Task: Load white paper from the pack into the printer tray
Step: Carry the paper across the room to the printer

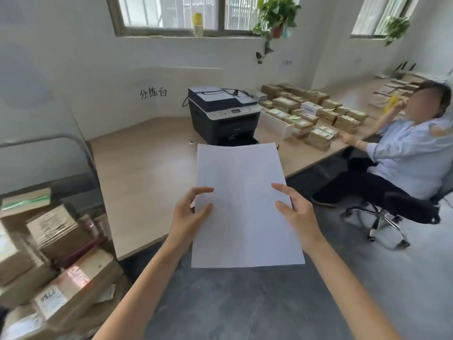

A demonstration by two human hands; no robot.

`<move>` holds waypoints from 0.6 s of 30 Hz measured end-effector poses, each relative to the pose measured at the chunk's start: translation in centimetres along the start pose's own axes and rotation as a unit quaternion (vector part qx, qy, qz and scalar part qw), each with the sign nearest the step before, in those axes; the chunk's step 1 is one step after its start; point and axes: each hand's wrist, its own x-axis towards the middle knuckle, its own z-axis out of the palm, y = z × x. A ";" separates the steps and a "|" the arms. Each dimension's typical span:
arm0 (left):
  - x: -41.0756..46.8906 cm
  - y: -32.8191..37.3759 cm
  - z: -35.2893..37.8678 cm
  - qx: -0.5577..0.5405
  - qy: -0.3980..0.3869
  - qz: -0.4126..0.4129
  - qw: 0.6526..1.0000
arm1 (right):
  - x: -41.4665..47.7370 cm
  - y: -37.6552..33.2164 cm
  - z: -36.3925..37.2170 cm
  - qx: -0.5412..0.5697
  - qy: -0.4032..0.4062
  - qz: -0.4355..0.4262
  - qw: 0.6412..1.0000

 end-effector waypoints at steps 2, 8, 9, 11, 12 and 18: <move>1.9 -0.8 -0.5 0.003 0.016 -0.002 1.000 | 2.6 0.7 0.8 -0.006 -0.014 0.007 1.000; 9.0 -2.4 -2.6 -0.046 0.081 -0.026 0.995 | 10.9 2.3 3.8 0.007 -0.040 0.000 0.999; 10.5 -2.6 -3.2 -0.050 0.093 -0.030 0.994 | 12.5 2.5 4.4 0.007 -0.046 -0.004 0.999; 13.5 -2.8 -4.7 -0.059 0.115 -0.046 0.991 | 15.9 2.6 5.7 0.008 -0.061 -0.005 0.998; 14.9 -3.0 -5.4 -0.066 0.115 -0.057 0.990 | 17.5 2.7 6.3 0.011 -0.069 -0.004 0.998; 22.9 -4.4 -8.0 -0.121 0.043 -0.141 0.982 | 25.8 3.4 9.5 0.050 -0.122 -0.006 0.991</move>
